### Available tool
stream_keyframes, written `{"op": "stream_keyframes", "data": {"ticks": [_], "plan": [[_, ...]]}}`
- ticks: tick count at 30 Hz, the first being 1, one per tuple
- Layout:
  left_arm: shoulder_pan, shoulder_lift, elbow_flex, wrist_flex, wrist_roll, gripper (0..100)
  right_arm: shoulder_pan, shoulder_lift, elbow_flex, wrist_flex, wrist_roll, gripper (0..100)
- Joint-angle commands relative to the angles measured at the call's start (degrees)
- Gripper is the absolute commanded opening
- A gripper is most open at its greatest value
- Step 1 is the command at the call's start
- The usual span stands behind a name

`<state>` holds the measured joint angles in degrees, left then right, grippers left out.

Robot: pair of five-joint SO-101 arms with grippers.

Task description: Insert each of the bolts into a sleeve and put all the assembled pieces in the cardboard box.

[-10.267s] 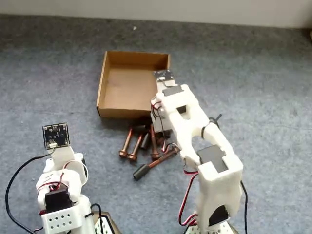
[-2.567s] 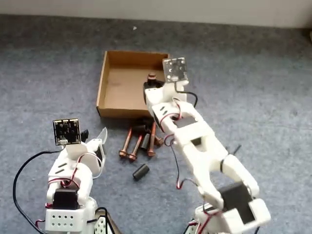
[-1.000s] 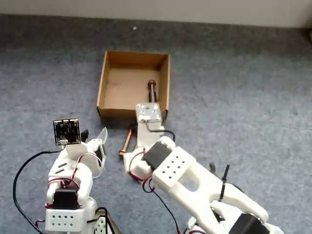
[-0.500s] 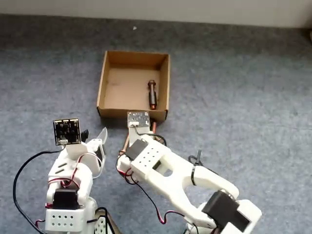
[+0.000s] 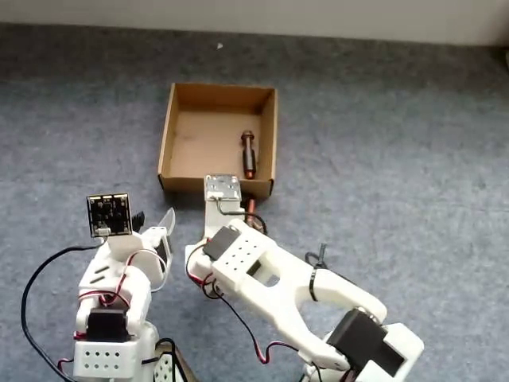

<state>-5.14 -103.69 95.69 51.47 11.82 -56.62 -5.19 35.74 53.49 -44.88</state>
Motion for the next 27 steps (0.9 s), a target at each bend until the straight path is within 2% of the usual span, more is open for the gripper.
{"op": "stream_keyframes", "data": {"ticks": [1,9,13,17,18,22,27], "plan": [[-0.57,-0.22,0.31,-1.23,-0.53,21,1.71,-0.13,0.04,-1.27,-0.62,14.6],[-0.48,-0.22,0.92,-1.23,-0.62,21,3.91,-0.13,4.7,-1.1,-0.09,14.6],[-0.31,-0.22,1.01,-1.23,-3.08,21,3.82,-0.13,5.23,-1.1,1.49,13.8],[-0.31,-0.22,1.01,-1.23,-3.16,21,4.0,-0.22,5.32,-0.92,3.96,0.5],[-0.31,-0.22,1.01,-1.23,-3.16,21,4.0,-0.4,5.32,-0.57,5.01,0.3],[-0.4,-0.22,1.01,-1.23,-3.25,21,4.7,-1.01,4.62,8.92,8.53,0.3],[-0.31,-0.22,1.01,-1.14,-3.25,21,11.3,-8.48,-3.03,16.84,14.15,0.5]]}}
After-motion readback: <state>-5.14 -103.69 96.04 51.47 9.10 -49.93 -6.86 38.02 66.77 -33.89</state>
